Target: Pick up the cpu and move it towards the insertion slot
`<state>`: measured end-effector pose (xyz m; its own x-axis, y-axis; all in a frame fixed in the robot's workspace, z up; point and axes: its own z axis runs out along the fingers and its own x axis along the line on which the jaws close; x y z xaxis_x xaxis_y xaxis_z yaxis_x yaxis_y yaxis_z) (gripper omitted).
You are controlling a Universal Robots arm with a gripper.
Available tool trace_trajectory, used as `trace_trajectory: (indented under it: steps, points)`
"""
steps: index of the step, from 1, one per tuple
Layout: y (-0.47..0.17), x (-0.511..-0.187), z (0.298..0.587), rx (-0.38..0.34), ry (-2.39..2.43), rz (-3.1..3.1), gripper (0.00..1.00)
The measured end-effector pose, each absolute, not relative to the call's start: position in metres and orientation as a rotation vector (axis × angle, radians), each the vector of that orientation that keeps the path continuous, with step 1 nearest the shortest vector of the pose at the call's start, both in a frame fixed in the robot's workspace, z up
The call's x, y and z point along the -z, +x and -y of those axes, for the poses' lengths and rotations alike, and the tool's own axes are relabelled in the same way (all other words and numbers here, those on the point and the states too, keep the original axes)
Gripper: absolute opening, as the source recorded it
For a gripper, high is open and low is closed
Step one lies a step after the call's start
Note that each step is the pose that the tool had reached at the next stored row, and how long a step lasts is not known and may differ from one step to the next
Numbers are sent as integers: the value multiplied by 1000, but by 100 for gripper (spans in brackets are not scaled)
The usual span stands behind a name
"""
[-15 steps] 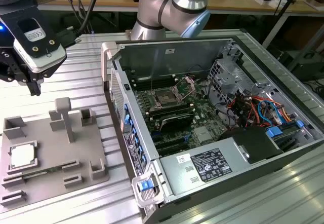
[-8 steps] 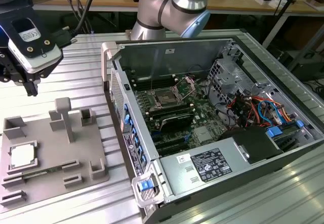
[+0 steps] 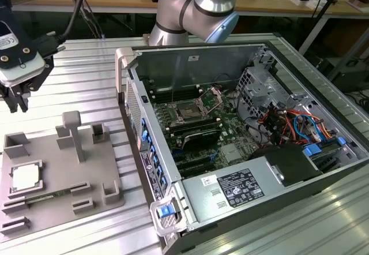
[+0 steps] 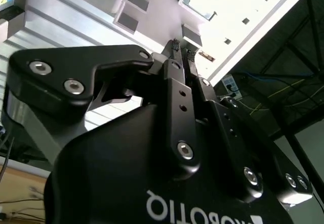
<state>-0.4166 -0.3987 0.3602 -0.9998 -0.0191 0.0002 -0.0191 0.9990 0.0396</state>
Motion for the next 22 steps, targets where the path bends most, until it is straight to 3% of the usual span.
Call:
trace_trajectory:
  steps: [8,11,12,13,22]
  points:
    - [-440,-357,404,68,30,3140,34]
    - [-445,-352,407,68,30,3131,55]
    - [-445,-351,408,68,30,3129,55]
    - [-446,-349,410,67,29,3127,62]
    - [-450,-337,417,68,29,3121,62]
